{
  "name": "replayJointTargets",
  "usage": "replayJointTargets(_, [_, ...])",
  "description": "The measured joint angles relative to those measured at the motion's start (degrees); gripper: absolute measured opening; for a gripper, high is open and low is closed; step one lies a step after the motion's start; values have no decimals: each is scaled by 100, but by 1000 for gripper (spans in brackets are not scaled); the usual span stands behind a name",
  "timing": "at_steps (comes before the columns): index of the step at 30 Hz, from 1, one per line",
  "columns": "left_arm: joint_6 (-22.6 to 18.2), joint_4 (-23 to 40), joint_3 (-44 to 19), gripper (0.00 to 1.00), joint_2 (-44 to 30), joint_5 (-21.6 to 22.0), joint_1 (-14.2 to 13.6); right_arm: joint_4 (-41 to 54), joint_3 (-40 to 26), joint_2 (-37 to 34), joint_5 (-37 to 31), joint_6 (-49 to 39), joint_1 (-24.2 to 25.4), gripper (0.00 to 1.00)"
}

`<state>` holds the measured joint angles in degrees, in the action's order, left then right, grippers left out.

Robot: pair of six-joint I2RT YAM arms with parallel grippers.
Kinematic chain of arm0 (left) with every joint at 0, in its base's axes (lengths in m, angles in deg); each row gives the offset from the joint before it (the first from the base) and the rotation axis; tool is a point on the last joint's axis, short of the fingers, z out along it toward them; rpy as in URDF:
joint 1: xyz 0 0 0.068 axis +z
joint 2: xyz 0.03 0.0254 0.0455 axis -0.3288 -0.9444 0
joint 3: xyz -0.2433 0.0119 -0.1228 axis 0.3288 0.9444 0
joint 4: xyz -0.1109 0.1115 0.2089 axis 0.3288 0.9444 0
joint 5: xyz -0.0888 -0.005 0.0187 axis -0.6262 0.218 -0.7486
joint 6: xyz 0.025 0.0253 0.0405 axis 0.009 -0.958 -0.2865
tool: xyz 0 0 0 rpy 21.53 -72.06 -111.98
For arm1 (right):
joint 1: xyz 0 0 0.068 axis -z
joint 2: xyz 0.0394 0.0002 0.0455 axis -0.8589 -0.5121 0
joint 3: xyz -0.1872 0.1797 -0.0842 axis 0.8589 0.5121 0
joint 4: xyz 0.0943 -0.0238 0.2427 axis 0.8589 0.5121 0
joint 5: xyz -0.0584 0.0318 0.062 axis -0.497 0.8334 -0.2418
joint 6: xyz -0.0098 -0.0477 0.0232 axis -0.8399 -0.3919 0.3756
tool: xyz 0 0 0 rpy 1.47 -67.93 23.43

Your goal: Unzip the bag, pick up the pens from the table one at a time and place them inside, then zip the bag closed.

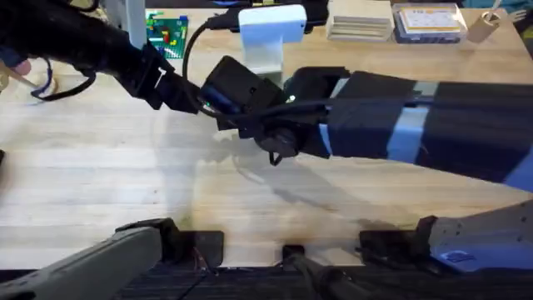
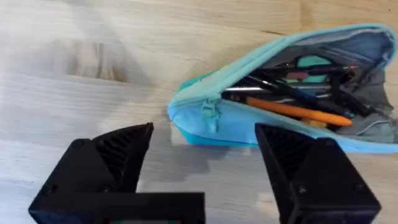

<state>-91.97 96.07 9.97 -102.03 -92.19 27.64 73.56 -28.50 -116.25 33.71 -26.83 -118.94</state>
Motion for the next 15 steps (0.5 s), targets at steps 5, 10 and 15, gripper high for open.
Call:
replayJointTargets(5, [1,0,1,994,1,0,0,-1,0,-125,-9,-100,5,998])
replayJointTargets(10, [-1,0,1,993,1,0,0,-3,0,-132,-10,-125,73,997])
replayJointTargets(15, [-1,0,1,993,-1,0,0,-25,0,-132,-9,-125,234,997])
